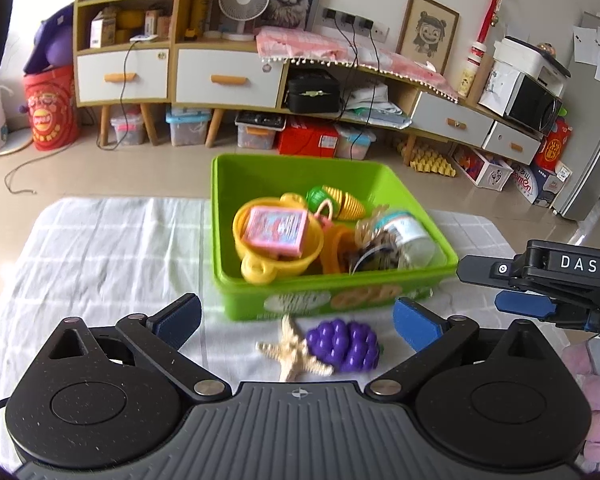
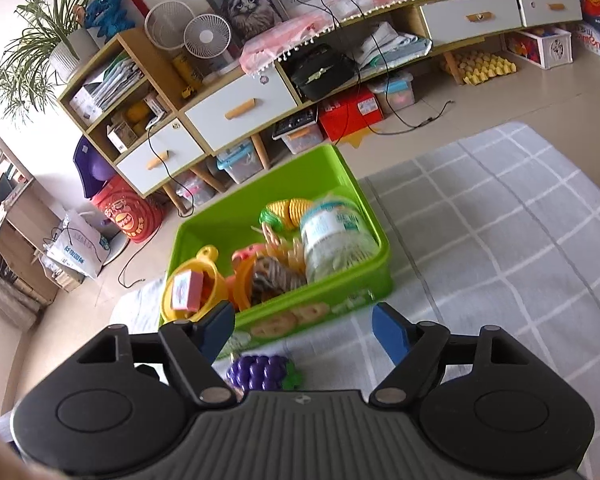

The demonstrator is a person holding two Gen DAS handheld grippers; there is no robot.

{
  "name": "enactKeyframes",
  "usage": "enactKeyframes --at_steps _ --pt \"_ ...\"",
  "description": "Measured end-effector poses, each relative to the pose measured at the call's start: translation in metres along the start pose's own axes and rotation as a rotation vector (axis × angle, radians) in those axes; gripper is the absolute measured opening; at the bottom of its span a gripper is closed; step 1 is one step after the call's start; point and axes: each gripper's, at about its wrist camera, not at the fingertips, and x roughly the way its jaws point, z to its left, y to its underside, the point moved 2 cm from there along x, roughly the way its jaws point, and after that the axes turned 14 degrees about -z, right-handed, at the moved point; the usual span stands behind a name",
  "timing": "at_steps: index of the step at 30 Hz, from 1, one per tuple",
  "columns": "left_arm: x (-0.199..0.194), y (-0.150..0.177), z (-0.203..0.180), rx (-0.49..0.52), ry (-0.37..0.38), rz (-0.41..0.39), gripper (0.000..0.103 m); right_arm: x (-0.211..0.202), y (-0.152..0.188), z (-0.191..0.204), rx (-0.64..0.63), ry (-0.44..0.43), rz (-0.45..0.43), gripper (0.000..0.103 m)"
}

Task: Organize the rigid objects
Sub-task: 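Withdraw both grippers from the bin toward the starfish and grapes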

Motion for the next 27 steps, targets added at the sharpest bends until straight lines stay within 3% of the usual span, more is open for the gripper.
enactKeyframes --at_steps 8,17,27 --pt "-0.005 0.033 0.014 -0.032 -0.005 -0.004 0.101 0.002 0.033 -0.011 -0.059 0.032 0.074 0.061" --pt "0.007 0.06 0.018 0.083 0.011 0.031 0.101 0.019 0.057 -0.007 -0.154 -0.005 0.173 0.061" --pt "0.023 0.077 0.015 0.144 0.035 0.024 0.101 0.04 0.067 -0.002 -0.085 -0.052 0.213 0.061"
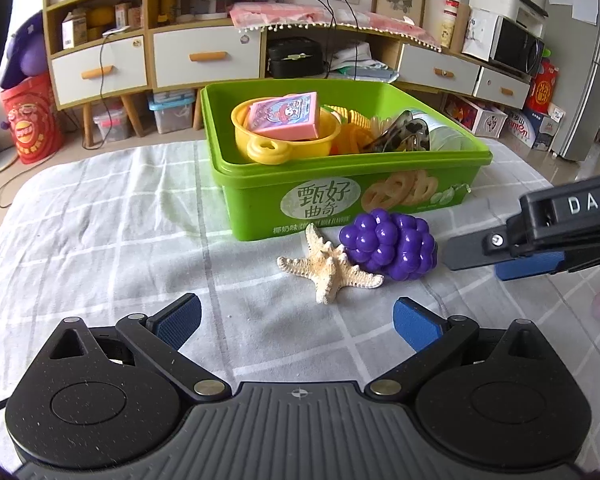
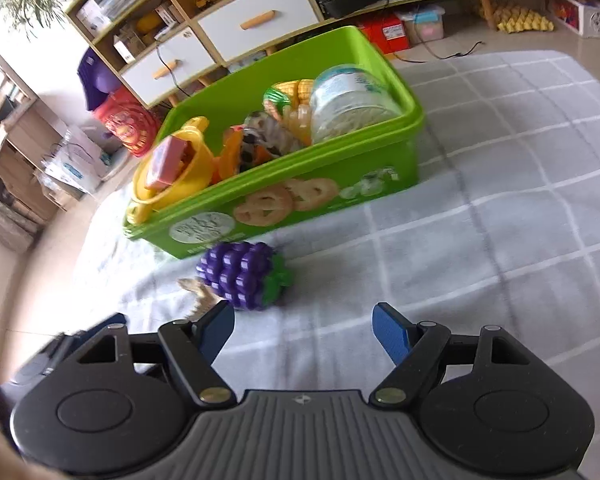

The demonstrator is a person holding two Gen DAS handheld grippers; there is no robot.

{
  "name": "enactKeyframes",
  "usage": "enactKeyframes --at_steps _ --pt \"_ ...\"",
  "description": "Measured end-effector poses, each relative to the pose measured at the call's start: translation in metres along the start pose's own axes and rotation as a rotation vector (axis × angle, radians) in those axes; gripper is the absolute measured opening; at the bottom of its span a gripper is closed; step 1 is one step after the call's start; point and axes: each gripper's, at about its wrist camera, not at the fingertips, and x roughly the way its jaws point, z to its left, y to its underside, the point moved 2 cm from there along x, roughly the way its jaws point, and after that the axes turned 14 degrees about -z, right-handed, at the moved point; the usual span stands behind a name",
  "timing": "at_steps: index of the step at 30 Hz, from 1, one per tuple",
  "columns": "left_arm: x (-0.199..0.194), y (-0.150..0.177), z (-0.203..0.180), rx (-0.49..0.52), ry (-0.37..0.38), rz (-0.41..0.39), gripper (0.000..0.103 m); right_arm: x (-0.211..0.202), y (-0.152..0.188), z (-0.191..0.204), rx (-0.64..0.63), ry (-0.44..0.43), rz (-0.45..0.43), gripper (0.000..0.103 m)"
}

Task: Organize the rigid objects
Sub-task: 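Withdraw both grippers from the bin toward the starfish and grapes, then grasp the purple grapes with the right gripper while the left gripper grasps the starfish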

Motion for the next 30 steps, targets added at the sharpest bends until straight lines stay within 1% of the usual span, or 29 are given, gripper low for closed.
enactKeyframes --at_steps 3,5,8,11,12,14,15,16,17,18,22,25,30 --pt "0.004 0.001 0.0 -0.016 0.012 -0.014 0.099 0.007 -0.001 0.005 0.022 -0.025 -0.02 0.061" --pt "0.007 0.002 -0.003 -0.02 0.02 -0.013 0.098 0.013 -0.001 0.008 0.023 -0.021 -0.042 0.061" --pt "0.009 0.004 -0.008 0.005 0.024 -0.013 0.097 0.022 -0.001 0.011 0.013 -0.012 -0.06 0.061" --pt "0.01 0.006 -0.015 0.033 0.028 -0.008 0.097 0.028 0.001 0.015 -0.022 -0.029 -0.068 0.061" --pt "0.011 0.006 -0.016 0.035 0.03 -0.004 0.097 0.029 0.002 0.017 -0.044 -0.033 -0.071 0.059" --pt "0.013 0.008 -0.018 0.039 0.034 0.003 0.097 0.029 0.003 0.022 -0.089 -0.051 -0.088 0.047" --pt "0.013 0.009 -0.02 0.043 0.034 0.005 0.096 0.029 0.003 0.024 -0.103 -0.068 -0.093 0.036" --pt "0.013 0.009 -0.02 0.046 0.032 0.005 0.096 0.028 0.003 0.025 -0.111 -0.08 -0.096 0.035" --pt "0.013 0.009 -0.021 0.046 0.03 0.006 0.096 0.027 0.002 0.026 -0.119 -0.074 -0.097 0.034" --pt "0.013 0.009 -0.021 0.042 0.028 0.006 0.096 0.027 0.002 0.025 -0.123 -0.068 -0.101 0.028" --pt "0.015 0.006 -0.021 0.005 0.009 0.006 0.094 0.025 -0.001 0.017 -0.108 -0.044 -0.105 0.028" --pt "0.017 0.005 -0.023 -0.025 -0.005 0.004 0.092 0.02 -0.005 0.009 -0.098 -0.011 -0.106 0.028" --pt "0.023 0.003 -0.028 -0.04 -0.027 -0.002 0.089 0.01 -0.011 -0.01 -0.084 0.024 -0.095 0.028"
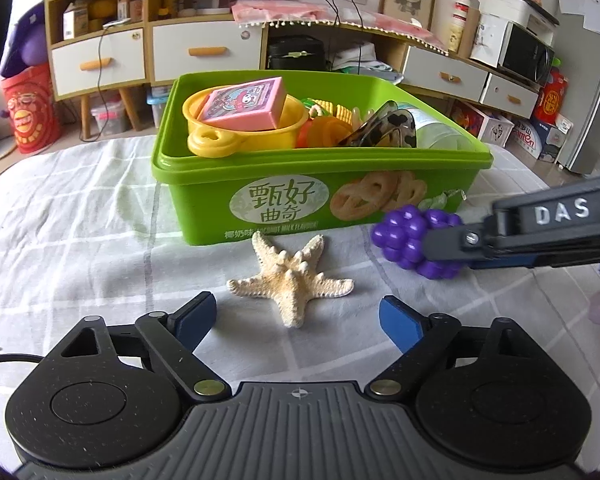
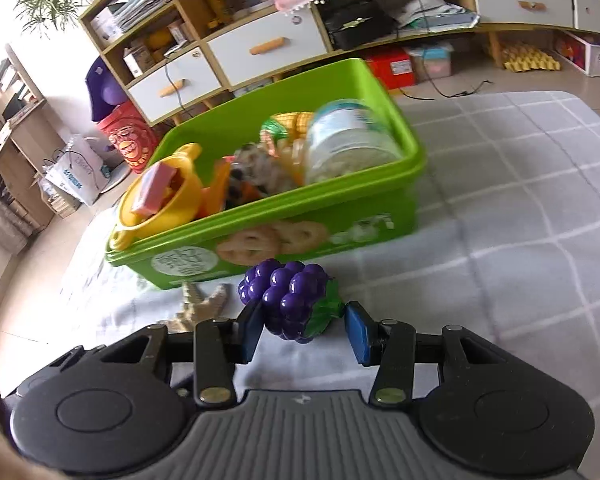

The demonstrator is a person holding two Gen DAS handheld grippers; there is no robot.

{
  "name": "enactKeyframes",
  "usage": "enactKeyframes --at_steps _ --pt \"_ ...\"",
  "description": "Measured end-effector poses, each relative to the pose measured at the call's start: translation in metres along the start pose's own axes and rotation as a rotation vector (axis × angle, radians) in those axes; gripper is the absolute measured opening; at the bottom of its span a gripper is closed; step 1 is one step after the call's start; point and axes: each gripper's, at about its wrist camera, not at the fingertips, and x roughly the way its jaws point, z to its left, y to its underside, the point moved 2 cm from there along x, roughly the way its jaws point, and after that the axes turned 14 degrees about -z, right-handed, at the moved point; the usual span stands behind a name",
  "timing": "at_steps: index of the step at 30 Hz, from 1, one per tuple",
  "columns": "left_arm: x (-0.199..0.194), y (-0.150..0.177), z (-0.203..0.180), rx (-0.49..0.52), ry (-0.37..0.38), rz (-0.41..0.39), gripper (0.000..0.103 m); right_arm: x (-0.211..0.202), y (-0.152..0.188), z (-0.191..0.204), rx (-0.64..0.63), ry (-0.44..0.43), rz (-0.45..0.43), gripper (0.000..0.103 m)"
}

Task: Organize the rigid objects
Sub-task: 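Grasp the purple grapes with the right gripper while the left gripper grasps the starfish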

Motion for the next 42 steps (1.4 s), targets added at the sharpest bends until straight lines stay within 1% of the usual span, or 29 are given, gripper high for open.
enactKeyframes --at_steps 3,8,13,15,19,22,26,28,34,42 --pt "0.002 0.0 -0.004 0.007 -0.005 -0.007 0.087 -0.004 -0.002 -0.008 -0.007 0.004 0.009 0.028" --pt "0.005 0.0 -0.004 0.03 -0.035 -0.022 0.08 -0.008 -0.002 -0.019 -0.003 -0.033 0.017 0.029" --pt "0.006 -0.002 -0.004 0.011 -0.053 -0.028 0.078 -0.007 -0.001 -0.022 0.008 -0.041 0.023 0.047" --pt "0.007 -0.003 -0.004 0.008 -0.053 -0.028 0.079 -0.007 0.0 -0.019 -0.001 -0.045 0.027 0.049" --pt "0.01 -0.004 -0.005 -0.006 -0.061 -0.035 0.08 -0.005 0.003 -0.015 -0.022 -0.043 0.035 0.05" --pt "0.011 -0.005 -0.006 -0.003 -0.082 -0.038 0.074 -0.002 0.005 -0.014 -0.032 -0.033 0.036 0.05" --pt "0.011 -0.007 -0.007 0.012 -0.085 -0.03 0.074 0.001 0.006 -0.015 -0.038 -0.021 0.029 0.051" --pt "0.011 -0.007 -0.007 0.017 -0.083 -0.026 0.073 0.002 0.005 -0.015 -0.039 -0.017 0.022 0.054" --pt "0.01 -0.009 -0.005 -0.001 -0.088 -0.01 0.073 0.004 0.006 -0.011 -0.052 -0.005 0.0 0.056" --pt "0.007 -0.011 -0.001 -0.024 -0.097 0.016 0.073 0.008 0.009 -0.003 -0.14 0.012 -0.024 0.056"
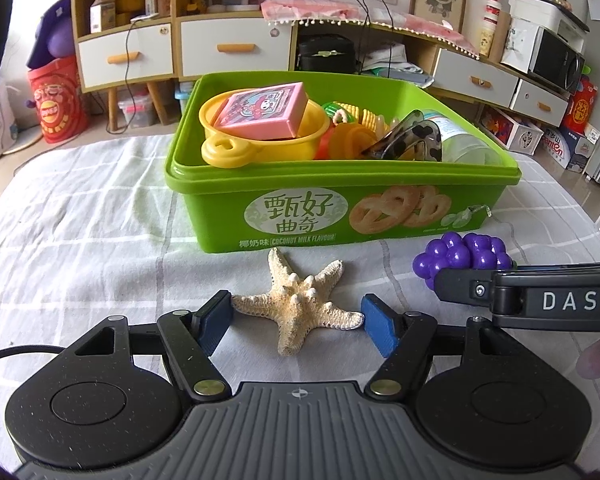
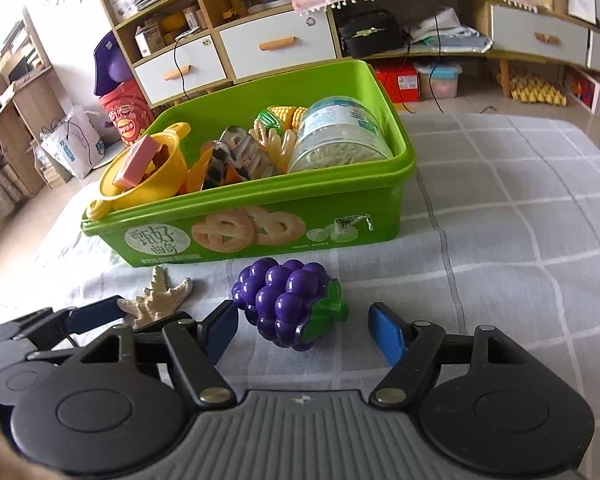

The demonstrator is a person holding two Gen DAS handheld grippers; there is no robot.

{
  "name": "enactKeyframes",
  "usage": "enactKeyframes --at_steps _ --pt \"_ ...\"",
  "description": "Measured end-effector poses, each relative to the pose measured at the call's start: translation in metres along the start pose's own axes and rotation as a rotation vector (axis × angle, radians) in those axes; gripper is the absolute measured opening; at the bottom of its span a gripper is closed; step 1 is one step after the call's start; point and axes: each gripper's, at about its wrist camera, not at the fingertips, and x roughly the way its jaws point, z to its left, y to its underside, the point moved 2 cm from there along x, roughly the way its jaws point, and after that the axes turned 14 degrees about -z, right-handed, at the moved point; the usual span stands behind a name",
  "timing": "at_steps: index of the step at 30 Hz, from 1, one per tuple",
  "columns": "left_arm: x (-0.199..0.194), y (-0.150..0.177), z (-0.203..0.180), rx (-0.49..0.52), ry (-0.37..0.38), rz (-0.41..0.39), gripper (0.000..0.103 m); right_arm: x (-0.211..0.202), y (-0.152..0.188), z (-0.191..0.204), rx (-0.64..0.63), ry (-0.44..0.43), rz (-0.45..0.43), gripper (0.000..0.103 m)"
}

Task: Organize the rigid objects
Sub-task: 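Grasp the purple grapes with the right gripper while the left gripper grasps the starfish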

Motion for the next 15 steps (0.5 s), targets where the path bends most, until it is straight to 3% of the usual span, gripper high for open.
enactKeyframes --at_steps 5,8,15 --pt "-0.0012 -0.0009 0.0009 -0.018 -0.007 0.01 0.073 0.0006 -0.0013 0.0009 -0.007 0.007 -0.011 0.054" --pt "-0.002 -0.0016 0.0022 -0.033 -0.008 0.015 0.073 0.0005 -0.0027 0.0018 0.001 0.007 -0.011 0.037" --pt "-0.0045 -0.004 0.0071 -0.077 -0.012 0.022 0.073 -0.0017 -0.0044 -0.0004 0.013 0.018 -0.001 0.036"
